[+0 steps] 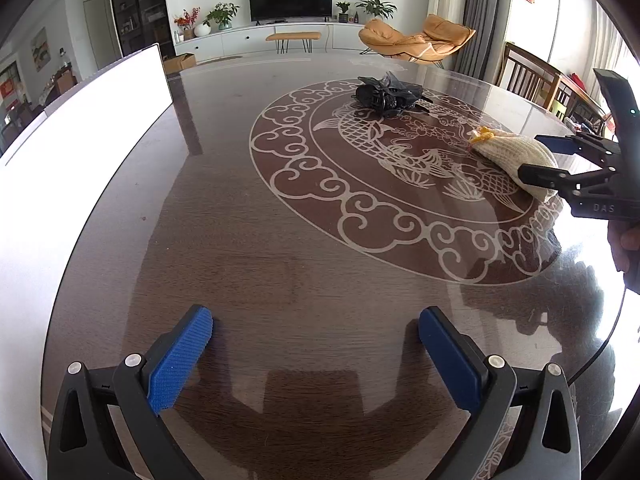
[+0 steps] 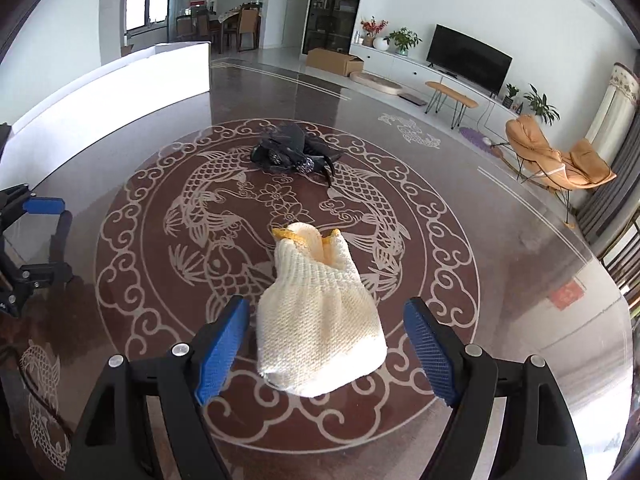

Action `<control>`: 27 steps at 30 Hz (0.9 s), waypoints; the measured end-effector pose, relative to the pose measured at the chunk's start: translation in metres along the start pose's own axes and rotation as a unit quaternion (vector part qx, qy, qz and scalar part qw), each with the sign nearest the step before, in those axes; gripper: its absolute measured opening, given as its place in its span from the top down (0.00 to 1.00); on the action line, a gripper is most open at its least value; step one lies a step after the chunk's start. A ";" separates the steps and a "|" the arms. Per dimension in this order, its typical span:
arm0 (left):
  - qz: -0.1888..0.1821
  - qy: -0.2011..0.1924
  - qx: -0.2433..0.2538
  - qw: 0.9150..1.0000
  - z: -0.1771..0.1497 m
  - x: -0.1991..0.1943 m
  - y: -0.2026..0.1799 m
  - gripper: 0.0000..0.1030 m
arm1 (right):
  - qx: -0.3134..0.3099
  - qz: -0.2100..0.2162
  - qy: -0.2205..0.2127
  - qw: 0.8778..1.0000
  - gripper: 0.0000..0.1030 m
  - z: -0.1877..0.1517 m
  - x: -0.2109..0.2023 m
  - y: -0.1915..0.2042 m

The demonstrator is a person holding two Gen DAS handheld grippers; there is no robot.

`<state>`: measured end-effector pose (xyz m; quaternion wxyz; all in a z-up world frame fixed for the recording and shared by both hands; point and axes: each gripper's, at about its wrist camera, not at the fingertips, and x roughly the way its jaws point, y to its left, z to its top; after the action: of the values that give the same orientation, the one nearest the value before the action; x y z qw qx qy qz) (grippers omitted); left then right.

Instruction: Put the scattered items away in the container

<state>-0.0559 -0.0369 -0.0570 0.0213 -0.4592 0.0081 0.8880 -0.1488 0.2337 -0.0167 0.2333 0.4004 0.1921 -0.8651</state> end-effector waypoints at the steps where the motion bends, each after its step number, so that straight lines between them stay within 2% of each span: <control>1: 0.000 0.000 0.000 1.000 0.000 0.000 0.000 0.00 | 0.014 0.006 0.012 1.000 0.22 0.000 0.009 -0.003; 2: 0.000 0.001 0.001 1.000 0.000 0.000 0.000 0.00 | 0.031 0.020 0.018 0.999 0.26 -0.002 0.015 -0.006; 3: 0.000 0.001 0.001 1.000 0.001 0.001 0.000 0.00 | 0.055 0.035 0.014 0.998 0.26 -0.004 0.016 -0.012; 4: 0.000 0.003 0.002 1.000 0.002 0.001 -0.001 0.00 | 0.074 0.038 0.012 0.996 0.39 -0.007 0.015 -0.016; 5: -0.001 0.007 0.004 1.000 0.007 0.004 -0.001 0.00 | 0.083 0.027 0.011 0.996 0.56 -0.010 0.012 -0.018; 7: -0.024 0.012 0.009 1.000 0.023 0.013 -0.003 0.00 | 0.114 0.028 0.014 0.993 0.57 -0.021 0.003 -0.024; 10: -0.069 0.012 -0.021 0.997 0.067 0.034 -0.007 0.00 | 0.132 0.002 0.012 0.991 0.57 -0.044 -0.016 -0.021; 13: -0.090 0.004 -0.048 0.995 0.117 0.060 -0.017 0.00 | 0.135 -0.015 0.003 0.991 0.56 -0.062 -0.032 -0.011; 15: -0.104 -0.001 -0.040 0.994 0.147 0.078 -0.027 0.00 | 0.142 -0.017 0.002 0.990 0.56 -0.067 -0.037 -0.011; 17: -0.107 0.008 0.002 0.994 0.173 0.095 -0.038 0.00 | 0.145 -0.015 0.002 0.989 0.56 -0.069 -0.040 -0.012; 19: -0.093 0.008 0.064 0.994 0.187 0.106 -0.047 0.00 | 0.150 -0.008 -0.001 0.989 0.55 -0.070 -0.041 -0.015; 22: -0.081 0.005 0.141 0.987 0.198 0.117 -0.051 0.00 | 0.154 -0.002 -0.003 0.988 0.55 -0.070 -0.041 -0.016; 25: -0.121 0.043 0.173 0.976 0.208 0.137 -0.055 0.00 | 0.153 -0.003 -0.002 0.988 0.55 -0.070 -0.041 -0.016; 27: -0.135 0.031 0.187 0.973 0.213 0.138 -0.060 0.00 | 0.153 -0.003 -0.003 0.988 0.55 -0.069 -0.041 -0.016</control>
<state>-0.3064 0.0341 -0.0468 0.2262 -0.4713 0.1128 0.8450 -0.0927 0.2931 -0.0243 0.1673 0.4287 0.0579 -0.8859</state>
